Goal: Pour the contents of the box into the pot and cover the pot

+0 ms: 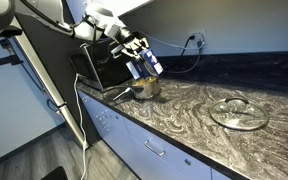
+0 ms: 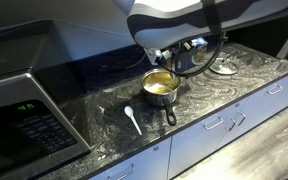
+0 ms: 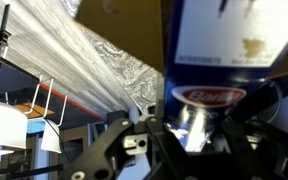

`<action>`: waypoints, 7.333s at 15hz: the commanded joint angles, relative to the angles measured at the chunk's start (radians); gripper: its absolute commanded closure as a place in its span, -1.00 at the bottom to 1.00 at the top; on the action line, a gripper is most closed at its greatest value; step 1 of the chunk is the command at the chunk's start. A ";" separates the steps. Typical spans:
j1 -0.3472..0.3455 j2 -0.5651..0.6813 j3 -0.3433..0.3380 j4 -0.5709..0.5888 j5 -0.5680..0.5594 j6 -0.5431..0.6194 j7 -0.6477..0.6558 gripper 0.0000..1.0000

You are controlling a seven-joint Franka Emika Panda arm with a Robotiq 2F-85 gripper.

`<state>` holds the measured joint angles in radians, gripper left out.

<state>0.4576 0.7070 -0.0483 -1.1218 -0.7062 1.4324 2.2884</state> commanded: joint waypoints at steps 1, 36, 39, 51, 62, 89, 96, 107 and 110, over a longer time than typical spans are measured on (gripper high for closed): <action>-0.006 0.008 -0.008 0.033 0.007 -0.018 0.012 0.80; -0.521 -0.425 0.030 -0.652 0.951 0.784 -0.580 0.80; -0.569 -0.432 0.028 -0.708 1.104 0.793 -0.738 0.80; -0.637 -0.255 0.004 -0.629 1.577 0.791 -1.229 0.80; -0.629 -0.009 -0.011 -0.356 1.590 0.780 -1.143 0.80; -0.585 -0.041 -0.089 -0.391 1.357 0.893 -1.044 -1.00; -0.530 -0.217 -0.151 -0.624 1.113 1.013 -0.976 -1.00; -0.472 -0.629 -0.089 -1.047 0.782 0.881 -1.233 -1.00; -0.464 -0.700 -0.031 -1.064 0.814 0.823 -1.353 -1.00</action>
<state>-0.0147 0.1048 -0.1216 -2.1342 0.0910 2.3041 1.0377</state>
